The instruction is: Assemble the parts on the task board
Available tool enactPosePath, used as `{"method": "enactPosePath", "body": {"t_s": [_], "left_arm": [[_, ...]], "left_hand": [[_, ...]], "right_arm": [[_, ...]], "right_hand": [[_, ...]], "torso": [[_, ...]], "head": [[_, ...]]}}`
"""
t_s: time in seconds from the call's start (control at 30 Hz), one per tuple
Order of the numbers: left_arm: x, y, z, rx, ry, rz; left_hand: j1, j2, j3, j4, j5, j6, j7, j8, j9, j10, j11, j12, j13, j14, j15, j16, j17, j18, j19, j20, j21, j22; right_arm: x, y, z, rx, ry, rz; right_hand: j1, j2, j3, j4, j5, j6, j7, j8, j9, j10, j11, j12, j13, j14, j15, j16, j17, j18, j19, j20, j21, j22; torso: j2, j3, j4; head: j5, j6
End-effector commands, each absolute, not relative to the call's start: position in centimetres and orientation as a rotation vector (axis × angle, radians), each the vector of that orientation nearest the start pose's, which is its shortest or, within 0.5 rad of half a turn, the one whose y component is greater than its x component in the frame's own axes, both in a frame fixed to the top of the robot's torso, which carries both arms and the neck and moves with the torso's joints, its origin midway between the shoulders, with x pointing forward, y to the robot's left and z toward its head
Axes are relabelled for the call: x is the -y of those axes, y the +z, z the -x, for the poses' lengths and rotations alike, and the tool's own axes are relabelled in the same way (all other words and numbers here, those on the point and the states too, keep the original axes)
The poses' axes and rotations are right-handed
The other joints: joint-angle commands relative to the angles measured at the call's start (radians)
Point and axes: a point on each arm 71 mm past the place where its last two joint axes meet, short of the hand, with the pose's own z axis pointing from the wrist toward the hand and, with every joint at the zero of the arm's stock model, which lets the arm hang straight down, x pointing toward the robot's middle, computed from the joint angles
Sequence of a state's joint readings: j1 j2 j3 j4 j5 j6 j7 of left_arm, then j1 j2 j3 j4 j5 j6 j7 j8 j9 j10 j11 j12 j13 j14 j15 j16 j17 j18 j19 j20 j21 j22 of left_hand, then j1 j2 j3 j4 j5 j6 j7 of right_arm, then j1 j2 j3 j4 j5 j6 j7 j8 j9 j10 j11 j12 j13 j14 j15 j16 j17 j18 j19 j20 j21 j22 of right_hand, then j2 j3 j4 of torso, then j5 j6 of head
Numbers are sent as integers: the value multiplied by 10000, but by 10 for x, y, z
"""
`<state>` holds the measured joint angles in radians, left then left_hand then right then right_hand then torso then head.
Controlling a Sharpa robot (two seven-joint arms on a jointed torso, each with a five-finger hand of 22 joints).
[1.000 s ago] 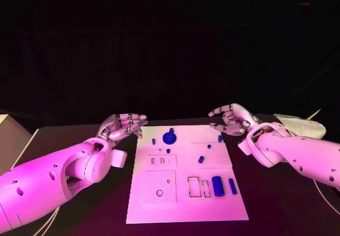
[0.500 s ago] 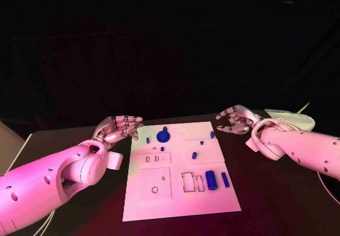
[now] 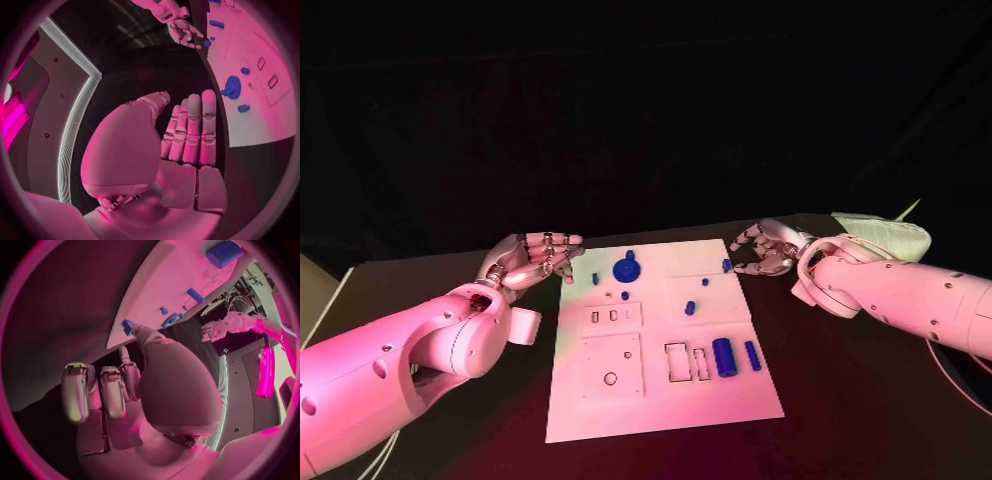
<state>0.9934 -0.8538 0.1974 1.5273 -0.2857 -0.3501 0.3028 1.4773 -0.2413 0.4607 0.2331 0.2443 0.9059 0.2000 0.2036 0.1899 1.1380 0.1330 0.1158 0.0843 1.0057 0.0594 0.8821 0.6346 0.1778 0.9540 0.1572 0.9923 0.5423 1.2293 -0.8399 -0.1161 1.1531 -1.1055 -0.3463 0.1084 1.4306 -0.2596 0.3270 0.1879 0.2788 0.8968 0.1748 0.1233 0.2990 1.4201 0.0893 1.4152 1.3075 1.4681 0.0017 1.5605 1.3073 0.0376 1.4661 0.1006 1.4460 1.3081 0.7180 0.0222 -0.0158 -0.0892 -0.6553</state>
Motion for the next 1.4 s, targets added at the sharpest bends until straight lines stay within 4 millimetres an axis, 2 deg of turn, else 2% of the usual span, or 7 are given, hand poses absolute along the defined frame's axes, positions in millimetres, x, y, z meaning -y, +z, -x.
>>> {"method": "enactPosePath", "body": {"t_s": [0.03,0.23,0.33,0.63,0.83,1.07,1.4], "left_arm": [[-218,-190,-481,-14303,-14744,9914],[-219,-190,-481,-14306,-14722,9915],[-220,-189,-480,-14305,-14713,9915],[-221,-189,-480,-14298,-14684,9920],[-221,-189,-480,-14304,-14676,9920],[-222,-189,-479,-14319,-14666,9924],[-224,-189,-479,-14320,-14629,9930]], "left_hand": [[-70,13,-16,-54,-51,-58,6,48,16,-96,-2,-6,-9,71,4,67,8,71,-19,-35,68,15],[-70,13,-16,-54,-51,-58,6,48,16,-96,-2,-6,-9,71,4,67,8,71,-19,-35,68,15],[-70,13,-16,-54,-51,-58,6,48,16,-96,-2,-6,-9,71,4,67,8,71,-19,-35,68,15],[-78,24,-16,-51,-51,-54,11,57,22,-118,4,-6,-9,82,7,82,10,70,-14,-33,82,19],[-80,38,-11,-48,-49,-49,12,64,25,-123,4,-3,-8,86,8,88,11,70,-11,-32,88,21],[-80,46,-8,-48,-48,-46,12,68,28,-125,4,1,-6,88,8,92,11,70,-10,-31,93,22],[-80,46,-8,-48,-48,-46,12,68,28,-125,4,1,-6,88,8,92,11,70,-10,-31,93,22]], "right_arm": [[318,-211,-536,-17036,5373,-1596],[315,-212,-537,-16988,5359,-1587],[313,-212,-537,-17008,5414,-1549],[310,-213,-537,-17137,5402,-1447],[308,-213,-539,-17067,5326,-1482],[303,-215,-541,-17192,5358,-1392],[298,-225,-538,-17417,5363,-1256]], "right_hand": [[68,-25,-69,-7,-15,-83,6,-42,-15,105,-4,68,1461,1008,81,75,2562,-39,499,74,74,1372],[70,-4,-74,-2,-10,-80,6,-37,-13,127,-2,92,1479,1011,83,79,2574,-50,518,76,112,1413],[72,17,-78,2,-6,-71,6,-28,-11,142,-1,107,1489,1014,85,84,2587,-54,526,78,127,1429],[82,94,-86,11,3,43,-9,58,16,262,-12,237,1582,1027,84,103,2635,-73,563,83,199,1507],[59,255,49,50,26,264,-52,214,58,417,-53,400,1697,1027,55,103,2635,-97,610,64,290,1606],[87,440,421,18,-104,537,-189,379,83,582,-168,566,1818,1027,-50,103,2635,-112,639,-15,349,1674],[68,453,557,-14,-186,620,-252,428,84,657,-223,639,1874,1027,-115,103,2635,-117,649,-71,369,1699]], "torso": [[14,-28,-17],[37,-33,13],[38,-47,-14],[47,-48,-20],[66,-43,-12],[86,-51,-8],[100,-48,-8]], "head": [[-44,-41],[-77,-69],[-44,-77],[-38,-105],[-51,-103],[-35,-132],[9,-191]]}}
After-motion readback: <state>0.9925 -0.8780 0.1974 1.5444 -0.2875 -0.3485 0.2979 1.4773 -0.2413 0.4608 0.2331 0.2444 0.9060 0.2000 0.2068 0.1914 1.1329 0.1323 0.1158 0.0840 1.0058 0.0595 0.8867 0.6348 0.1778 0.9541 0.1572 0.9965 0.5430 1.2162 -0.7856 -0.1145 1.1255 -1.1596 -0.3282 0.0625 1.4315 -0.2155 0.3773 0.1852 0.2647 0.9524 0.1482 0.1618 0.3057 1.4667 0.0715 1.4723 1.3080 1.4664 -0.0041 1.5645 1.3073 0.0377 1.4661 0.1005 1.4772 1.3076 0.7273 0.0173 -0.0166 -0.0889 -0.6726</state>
